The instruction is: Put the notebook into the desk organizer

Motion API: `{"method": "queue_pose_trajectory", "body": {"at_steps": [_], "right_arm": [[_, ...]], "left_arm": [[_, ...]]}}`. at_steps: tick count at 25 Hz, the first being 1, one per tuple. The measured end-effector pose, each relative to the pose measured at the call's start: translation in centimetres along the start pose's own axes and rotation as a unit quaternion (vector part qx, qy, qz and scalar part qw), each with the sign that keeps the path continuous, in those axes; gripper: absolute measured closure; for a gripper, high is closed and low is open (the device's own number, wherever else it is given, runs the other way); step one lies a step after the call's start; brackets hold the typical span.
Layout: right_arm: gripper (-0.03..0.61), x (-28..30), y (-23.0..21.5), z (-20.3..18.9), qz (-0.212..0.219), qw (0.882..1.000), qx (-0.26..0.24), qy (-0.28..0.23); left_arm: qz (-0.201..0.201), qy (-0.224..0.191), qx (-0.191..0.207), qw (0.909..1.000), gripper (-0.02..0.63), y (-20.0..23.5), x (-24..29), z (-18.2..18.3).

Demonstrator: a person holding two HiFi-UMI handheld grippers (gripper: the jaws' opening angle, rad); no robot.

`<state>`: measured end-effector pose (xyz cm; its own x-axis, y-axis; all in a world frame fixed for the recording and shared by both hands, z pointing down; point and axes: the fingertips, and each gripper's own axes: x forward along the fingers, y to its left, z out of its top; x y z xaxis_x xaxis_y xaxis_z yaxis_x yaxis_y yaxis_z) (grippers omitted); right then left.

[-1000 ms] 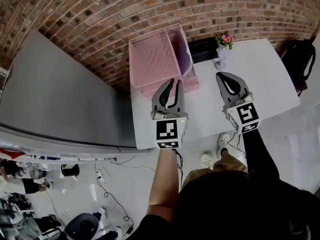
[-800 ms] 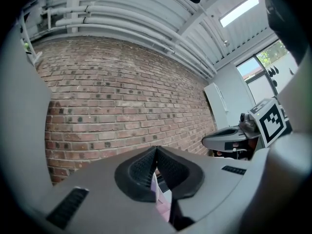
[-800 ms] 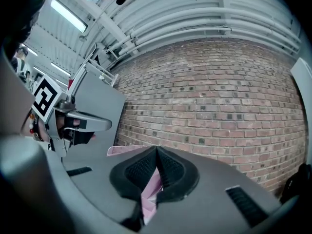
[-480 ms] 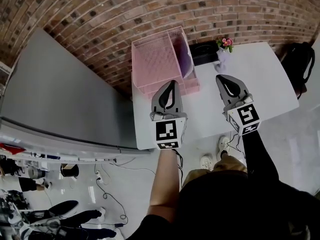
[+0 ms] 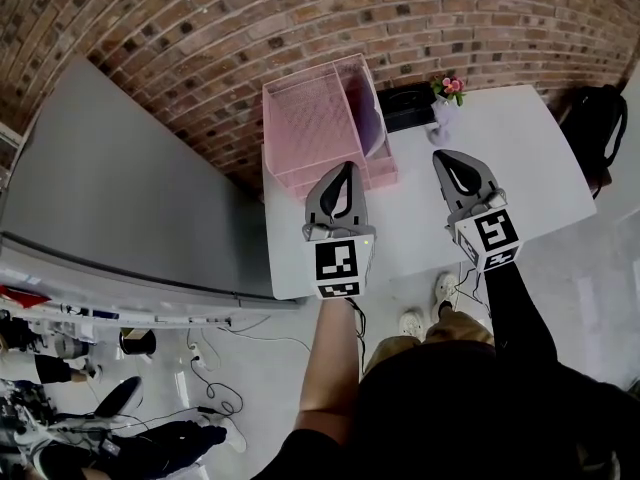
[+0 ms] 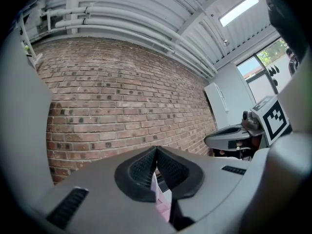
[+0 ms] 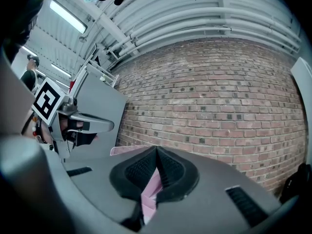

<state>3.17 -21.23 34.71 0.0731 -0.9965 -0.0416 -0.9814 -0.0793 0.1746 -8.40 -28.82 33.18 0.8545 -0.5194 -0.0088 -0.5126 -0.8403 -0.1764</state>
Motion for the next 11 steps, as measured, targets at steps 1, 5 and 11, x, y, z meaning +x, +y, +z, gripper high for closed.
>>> {"method": "queue_pose_trajectory", "body": {"at_steps": [1, 5, 11], "right_arm": [[0.56, 0.03, 0.02, 0.03, 0.0, 1.0, 0.0, 0.0], [0.558, 0.11, 0.01, 0.18, 0.0, 1.0, -0.002, -0.001], [0.558, 0.42, -0.37, 0.31, 0.002, 1.0, -0.001, 0.0]], "left_arm": [[0.0, -0.001, -0.001, 1.0, 0.598, 0.03, 0.01, 0.03], [0.0, 0.001, 0.006, 1.0, 0.598, 0.0, 0.11, 0.07], [-0.006, 0.008, -0.002, 0.9999, 0.598, -0.21, 0.67, -0.35]]}}
